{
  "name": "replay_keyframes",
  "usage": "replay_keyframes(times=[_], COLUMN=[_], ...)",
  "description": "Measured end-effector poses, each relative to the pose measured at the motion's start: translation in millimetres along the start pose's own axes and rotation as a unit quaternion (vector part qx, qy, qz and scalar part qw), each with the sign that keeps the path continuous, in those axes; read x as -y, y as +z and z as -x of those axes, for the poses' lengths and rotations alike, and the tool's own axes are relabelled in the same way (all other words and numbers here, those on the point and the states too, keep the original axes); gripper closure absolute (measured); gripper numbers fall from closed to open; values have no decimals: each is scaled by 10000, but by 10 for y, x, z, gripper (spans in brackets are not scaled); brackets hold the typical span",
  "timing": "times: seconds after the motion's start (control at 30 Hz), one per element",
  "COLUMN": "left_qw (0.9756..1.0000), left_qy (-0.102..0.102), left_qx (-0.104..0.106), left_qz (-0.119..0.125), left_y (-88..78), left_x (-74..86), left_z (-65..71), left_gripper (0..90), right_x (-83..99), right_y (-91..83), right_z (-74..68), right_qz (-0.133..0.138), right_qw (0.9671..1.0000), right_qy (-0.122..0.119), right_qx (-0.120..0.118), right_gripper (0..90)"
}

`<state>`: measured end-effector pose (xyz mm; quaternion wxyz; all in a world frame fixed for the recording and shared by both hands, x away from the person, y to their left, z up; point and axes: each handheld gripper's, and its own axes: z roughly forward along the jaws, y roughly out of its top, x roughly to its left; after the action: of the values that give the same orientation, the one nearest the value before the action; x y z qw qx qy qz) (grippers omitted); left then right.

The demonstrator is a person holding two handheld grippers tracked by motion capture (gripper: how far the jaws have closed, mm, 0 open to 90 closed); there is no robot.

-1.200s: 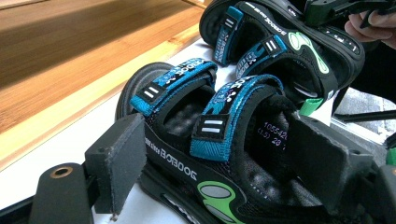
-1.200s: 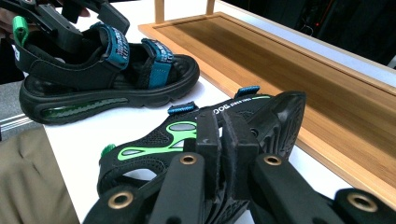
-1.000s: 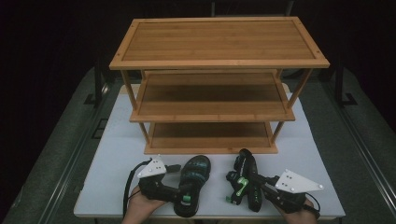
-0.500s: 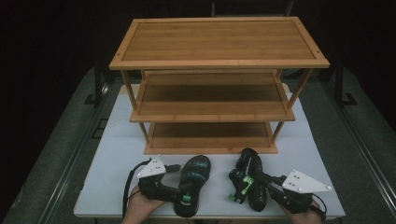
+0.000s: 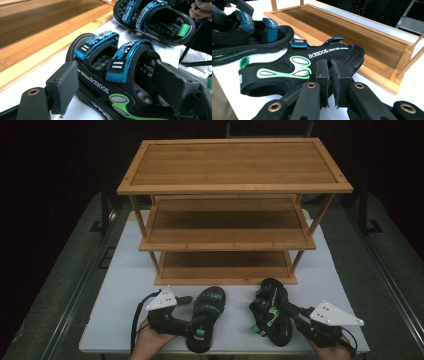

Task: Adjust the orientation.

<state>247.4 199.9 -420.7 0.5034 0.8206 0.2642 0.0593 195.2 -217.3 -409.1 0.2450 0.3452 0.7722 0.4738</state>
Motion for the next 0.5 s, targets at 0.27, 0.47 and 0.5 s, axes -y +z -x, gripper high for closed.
replay_keyframes(times=[0.27,0.47,0.5], left_qw=[10000,10000,10000], left_qy=[11,29,24], left_qx=[21,18,19], left_qz=[-11,-13,-17], left_y=[-1,1,1], left_x=[-1,-3,-3], left_z=[3,6,6], left_gripper=[217,218,218], right_x=[74,184,208], right_y=[-27,-1,-9], right_z=[139,270,309], right_qz=[-158,-592,-611], right_qw=[9994,9967,9963], right_qy=[96,197,318], right_qx=[293,523,505], right_gripper=[844,854,848])
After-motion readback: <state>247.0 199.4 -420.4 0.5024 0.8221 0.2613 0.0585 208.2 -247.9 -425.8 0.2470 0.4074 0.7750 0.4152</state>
